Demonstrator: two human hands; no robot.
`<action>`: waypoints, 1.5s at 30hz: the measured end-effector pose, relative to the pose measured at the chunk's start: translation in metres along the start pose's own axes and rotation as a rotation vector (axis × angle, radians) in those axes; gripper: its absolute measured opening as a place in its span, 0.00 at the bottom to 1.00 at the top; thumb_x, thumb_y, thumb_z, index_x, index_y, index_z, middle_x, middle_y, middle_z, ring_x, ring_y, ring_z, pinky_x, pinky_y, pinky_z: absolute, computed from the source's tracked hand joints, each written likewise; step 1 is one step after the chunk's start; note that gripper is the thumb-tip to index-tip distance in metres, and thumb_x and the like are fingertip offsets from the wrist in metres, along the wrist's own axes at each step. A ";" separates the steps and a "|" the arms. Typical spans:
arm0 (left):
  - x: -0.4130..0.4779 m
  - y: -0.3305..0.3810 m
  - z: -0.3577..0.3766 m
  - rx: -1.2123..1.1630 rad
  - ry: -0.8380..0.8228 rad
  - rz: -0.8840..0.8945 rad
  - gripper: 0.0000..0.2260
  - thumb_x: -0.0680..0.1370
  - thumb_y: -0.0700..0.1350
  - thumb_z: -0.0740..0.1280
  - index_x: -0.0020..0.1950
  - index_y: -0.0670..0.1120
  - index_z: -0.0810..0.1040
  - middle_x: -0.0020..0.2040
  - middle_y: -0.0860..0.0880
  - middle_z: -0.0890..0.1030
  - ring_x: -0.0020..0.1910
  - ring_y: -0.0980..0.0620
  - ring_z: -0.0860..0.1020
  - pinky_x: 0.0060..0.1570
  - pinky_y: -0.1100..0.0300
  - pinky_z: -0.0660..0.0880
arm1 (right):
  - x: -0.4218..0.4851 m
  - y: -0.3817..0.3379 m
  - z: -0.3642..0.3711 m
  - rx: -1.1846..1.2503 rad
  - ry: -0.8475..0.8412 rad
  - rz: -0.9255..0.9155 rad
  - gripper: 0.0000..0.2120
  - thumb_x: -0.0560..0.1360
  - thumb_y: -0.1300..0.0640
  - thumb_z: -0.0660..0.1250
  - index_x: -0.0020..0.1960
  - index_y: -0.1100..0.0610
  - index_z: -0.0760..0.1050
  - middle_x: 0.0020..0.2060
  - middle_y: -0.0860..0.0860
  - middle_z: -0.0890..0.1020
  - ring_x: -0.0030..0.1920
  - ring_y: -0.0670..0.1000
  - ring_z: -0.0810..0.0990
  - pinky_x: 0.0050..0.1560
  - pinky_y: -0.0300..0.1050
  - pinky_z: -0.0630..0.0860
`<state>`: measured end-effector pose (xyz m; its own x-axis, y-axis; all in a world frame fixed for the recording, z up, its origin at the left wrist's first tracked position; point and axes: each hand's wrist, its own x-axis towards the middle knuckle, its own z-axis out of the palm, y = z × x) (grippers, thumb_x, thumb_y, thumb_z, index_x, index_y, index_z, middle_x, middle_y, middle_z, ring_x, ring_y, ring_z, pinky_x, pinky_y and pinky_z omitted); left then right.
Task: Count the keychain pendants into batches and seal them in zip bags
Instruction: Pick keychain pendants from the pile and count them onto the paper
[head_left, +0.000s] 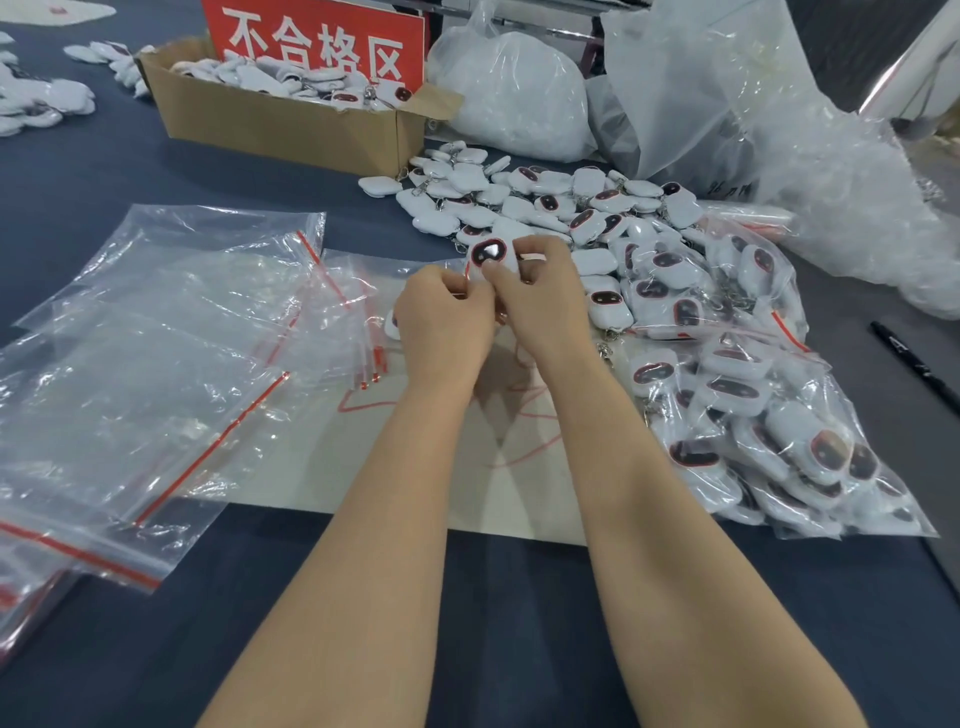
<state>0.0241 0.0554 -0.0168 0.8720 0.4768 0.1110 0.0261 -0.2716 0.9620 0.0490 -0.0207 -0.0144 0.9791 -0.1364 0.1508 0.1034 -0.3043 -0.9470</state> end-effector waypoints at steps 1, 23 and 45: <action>0.000 0.002 -0.002 -0.035 0.026 -0.009 0.05 0.75 0.41 0.65 0.40 0.43 0.78 0.31 0.55 0.75 0.32 0.58 0.72 0.30 0.67 0.65 | 0.000 0.000 -0.001 -0.060 0.028 -0.011 0.14 0.74 0.57 0.70 0.52 0.55 0.66 0.37 0.51 0.76 0.39 0.51 0.76 0.43 0.44 0.72; 0.000 -0.009 0.008 0.044 -0.052 0.075 0.03 0.75 0.44 0.65 0.43 0.46 0.76 0.35 0.57 0.75 0.33 0.61 0.72 0.33 0.71 0.66 | 0.004 0.008 -0.029 -0.702 0.042 -0.005 0.20 0.78 0.64 0.58 0.70 0.59 0.67 0.66 0.58 0.72 0.66 0.58 0.69 0.63 0.50 0.67; 0.000 -0.008 0.008 0.048 -0.077 0.036 0.03 0.75 0.45 0.65 0.45 0.46 0.77 0.36 0.57 0.75 0.40 0.54 0.75 0.41 0.64 0.67 | 0.004 0.009 -0.023 0.673 0.045 0.219 0.09 0.81 0.63 0.59 0.61 0.61 0.68 0.38 0.55 0.79 0.33 0.49 0.78 0.36 0.38 0.78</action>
<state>0.0274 0.0510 -0.0269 0.9078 0.4006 0.1241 0.0157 -0.3283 0.9444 0.0501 -0.0455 -0.0162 0.9831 -0.1709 -0.0655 0.0046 0.3810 -0.9246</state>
